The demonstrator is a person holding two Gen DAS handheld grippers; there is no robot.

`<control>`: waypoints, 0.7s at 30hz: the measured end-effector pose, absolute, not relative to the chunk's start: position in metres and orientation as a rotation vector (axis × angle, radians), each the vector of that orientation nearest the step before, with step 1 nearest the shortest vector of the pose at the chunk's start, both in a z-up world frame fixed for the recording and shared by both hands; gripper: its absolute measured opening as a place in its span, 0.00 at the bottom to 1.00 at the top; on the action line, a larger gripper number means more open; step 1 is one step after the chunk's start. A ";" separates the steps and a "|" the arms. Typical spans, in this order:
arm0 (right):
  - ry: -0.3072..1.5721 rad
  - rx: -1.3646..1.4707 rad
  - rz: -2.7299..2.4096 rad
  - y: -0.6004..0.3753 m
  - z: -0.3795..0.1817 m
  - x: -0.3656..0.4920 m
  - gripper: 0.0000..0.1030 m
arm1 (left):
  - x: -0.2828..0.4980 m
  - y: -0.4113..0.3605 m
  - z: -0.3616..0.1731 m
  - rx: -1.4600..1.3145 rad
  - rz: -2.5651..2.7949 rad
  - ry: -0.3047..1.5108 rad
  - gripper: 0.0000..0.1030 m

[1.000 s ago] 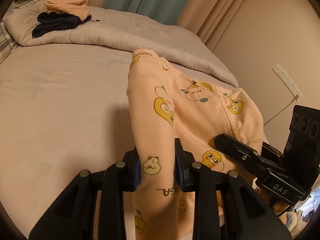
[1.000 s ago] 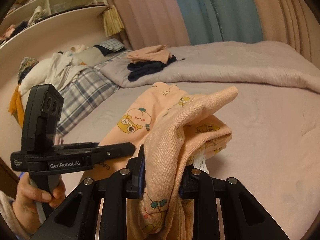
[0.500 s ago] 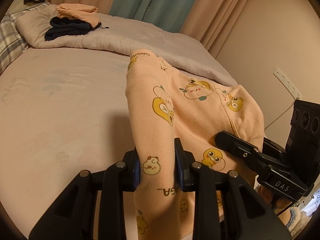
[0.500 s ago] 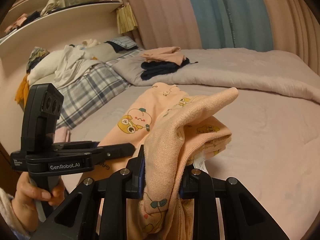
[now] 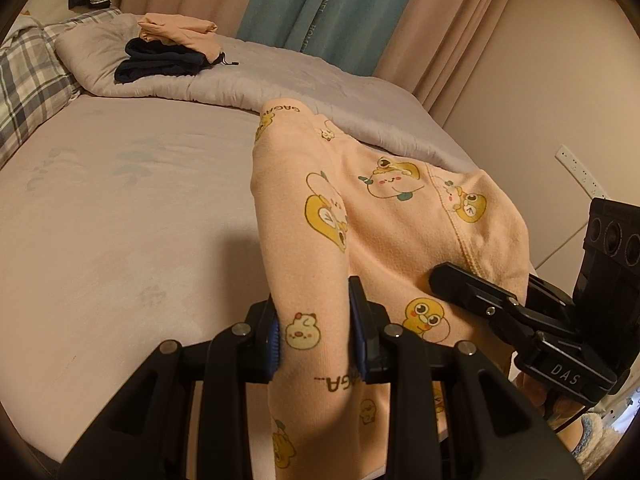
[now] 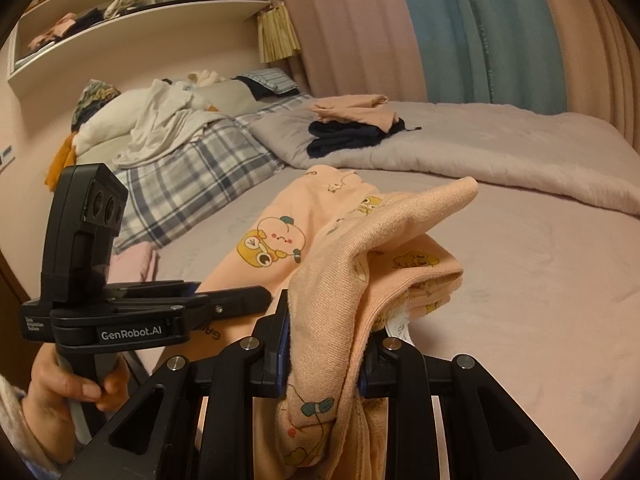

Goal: Fold small clothes

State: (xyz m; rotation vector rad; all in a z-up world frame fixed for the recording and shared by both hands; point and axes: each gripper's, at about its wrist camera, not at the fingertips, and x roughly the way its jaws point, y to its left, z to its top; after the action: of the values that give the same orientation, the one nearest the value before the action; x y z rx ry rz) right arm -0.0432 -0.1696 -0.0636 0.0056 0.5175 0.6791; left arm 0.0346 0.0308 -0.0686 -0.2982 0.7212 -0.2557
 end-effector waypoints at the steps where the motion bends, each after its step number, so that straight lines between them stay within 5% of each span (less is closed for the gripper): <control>1: 0.514 0.003 0.680 -0.170 -0.063 -0.045 0.26 | 0.033 0.030 -0.068 -0.296 -0.255 0.717 0.27; 21: 0.465 -0.027 0.710 -0.170 -0.058 -0.048 0.26 | 0.015 0.041 -0.059 -0.297 -0.252 0.658 0.27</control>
State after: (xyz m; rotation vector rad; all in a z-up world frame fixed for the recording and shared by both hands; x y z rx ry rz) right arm -0.0485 -0.1703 -0.0577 -0.0272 0.4654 0.7096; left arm 0.0153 0.0413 -0.0590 -0.2972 0.6581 -0.2525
